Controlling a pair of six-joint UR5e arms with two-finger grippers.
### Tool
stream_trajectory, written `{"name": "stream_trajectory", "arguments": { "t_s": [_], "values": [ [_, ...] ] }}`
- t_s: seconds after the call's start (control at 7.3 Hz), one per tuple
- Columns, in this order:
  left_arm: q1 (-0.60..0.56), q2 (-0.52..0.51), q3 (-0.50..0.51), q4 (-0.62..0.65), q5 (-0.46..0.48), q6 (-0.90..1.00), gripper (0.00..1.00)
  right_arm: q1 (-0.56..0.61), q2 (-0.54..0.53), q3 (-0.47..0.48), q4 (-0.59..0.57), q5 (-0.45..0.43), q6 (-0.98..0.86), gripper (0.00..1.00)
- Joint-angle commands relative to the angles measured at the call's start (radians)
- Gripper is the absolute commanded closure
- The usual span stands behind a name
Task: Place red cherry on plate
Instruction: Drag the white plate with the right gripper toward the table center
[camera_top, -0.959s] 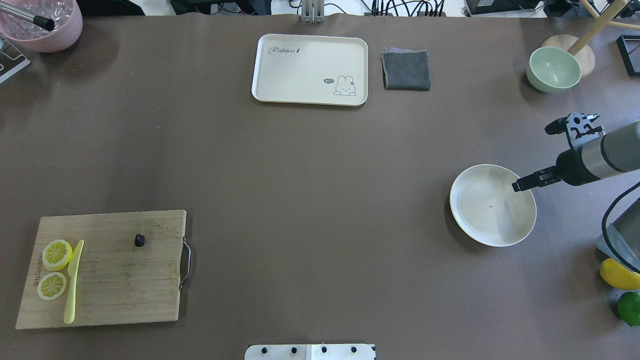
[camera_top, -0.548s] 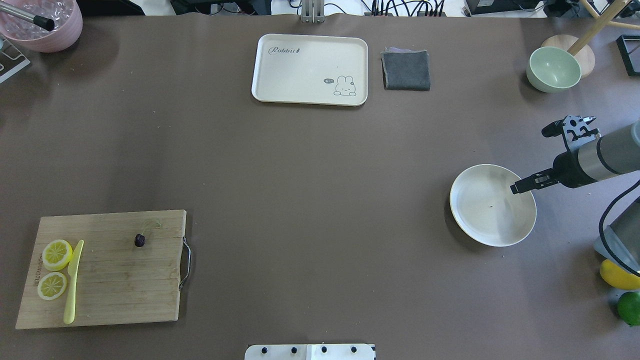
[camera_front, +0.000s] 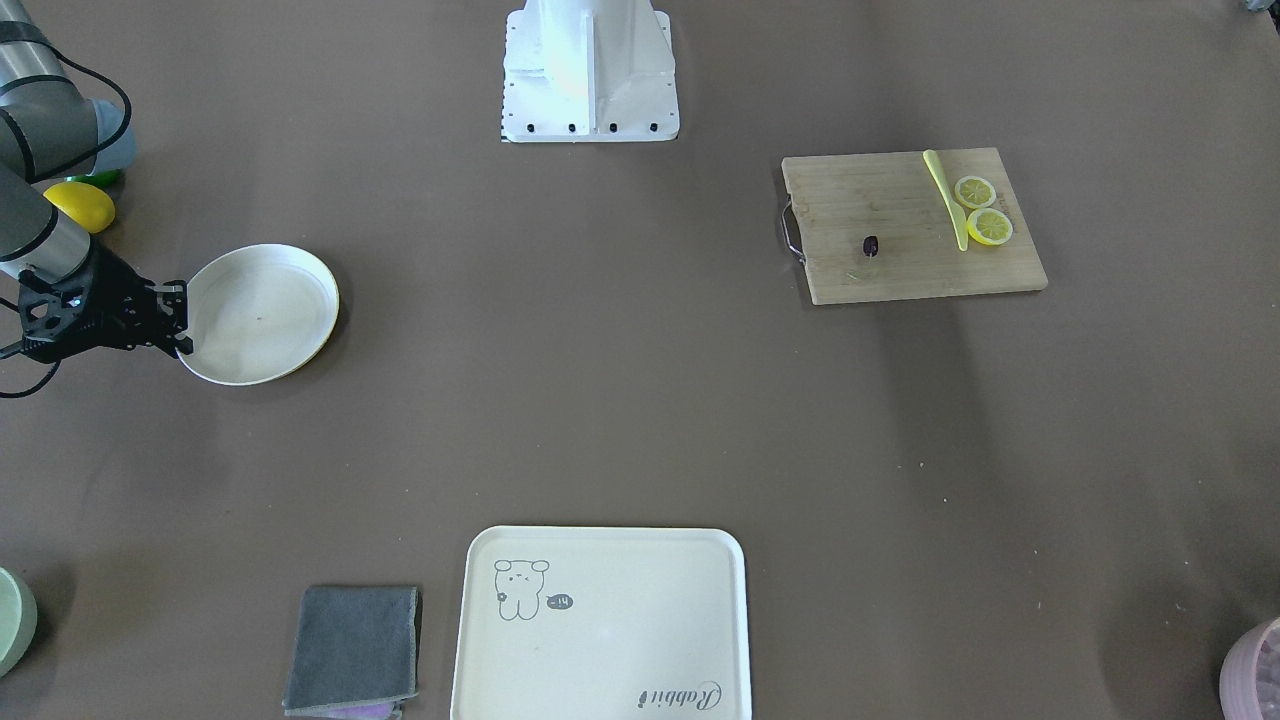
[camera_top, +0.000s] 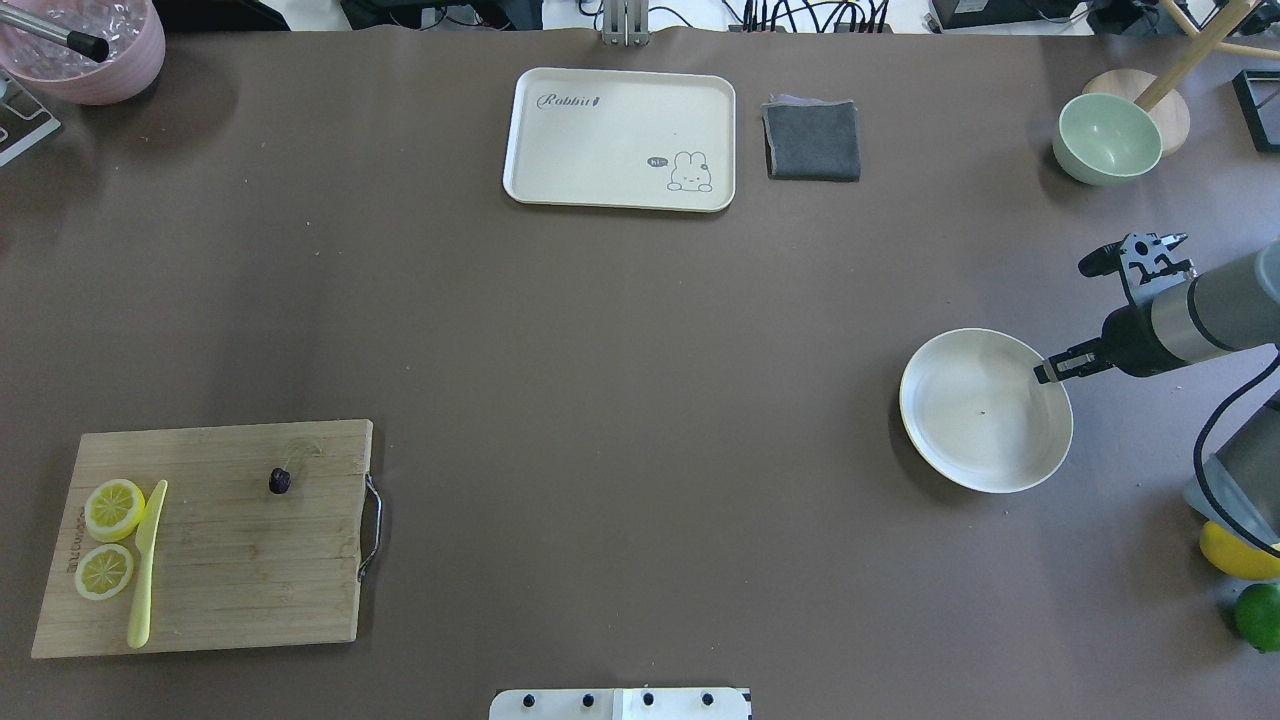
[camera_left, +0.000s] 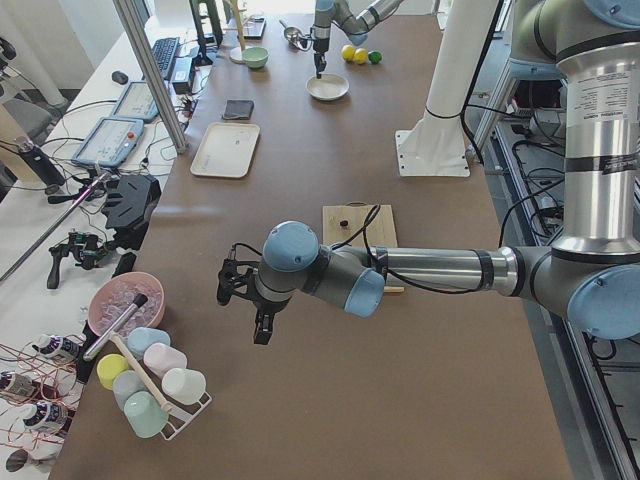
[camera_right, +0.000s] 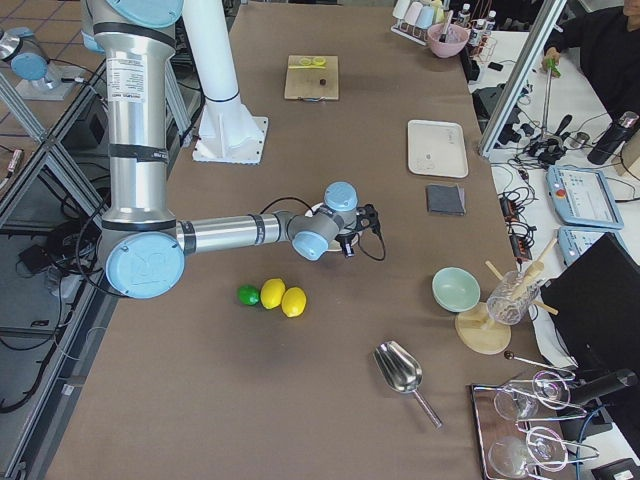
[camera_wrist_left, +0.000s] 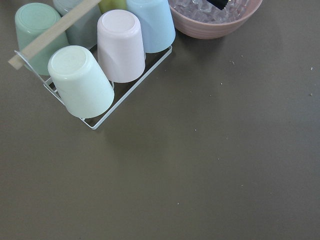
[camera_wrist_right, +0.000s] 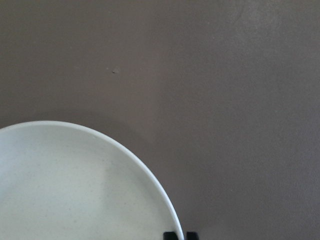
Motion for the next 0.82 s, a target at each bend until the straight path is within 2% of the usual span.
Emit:
{"name": "stream_trajectory", "arguments": {
  "t_s": [0.0,0.14,0.27,0.41,0.55,0.68],
  "values": [
    [-0.002,0.010,-0.004,-0.001,0.000,0.000,0.02,0.001,0.000,0.008,0.001,0.009,0.000,1.00],
    [-0.002,0.010,-0.006,-0.001,0.000,0.000,0.02,0.001,0.002,0.019,0.001,0.012,0.003,1.00],
    [-0.002,0.010,-0.005,-0.001,0.000,0.000,0.02,0.025,0.003,0.057,0.001,0.073,0.010,1.00],
    [-0.002,0.010,-0.006,-0.001,0.000,0.000,0.02,0.074,0.035,0.075,0.000,0.173,0.020,1.00],
    [-0.002,0.010,-0.006,-0.003,-0.002,0.000,0.02,0.087,0.072,0.074,-0.002,0.202,0.046,1.00],
    [-0.002,0.010,-0.008,-0.006,-0.002,0.000,0.02,0.082,0.154,0.065,-0.012,0.199,0.131,1.00]
  ]
}}
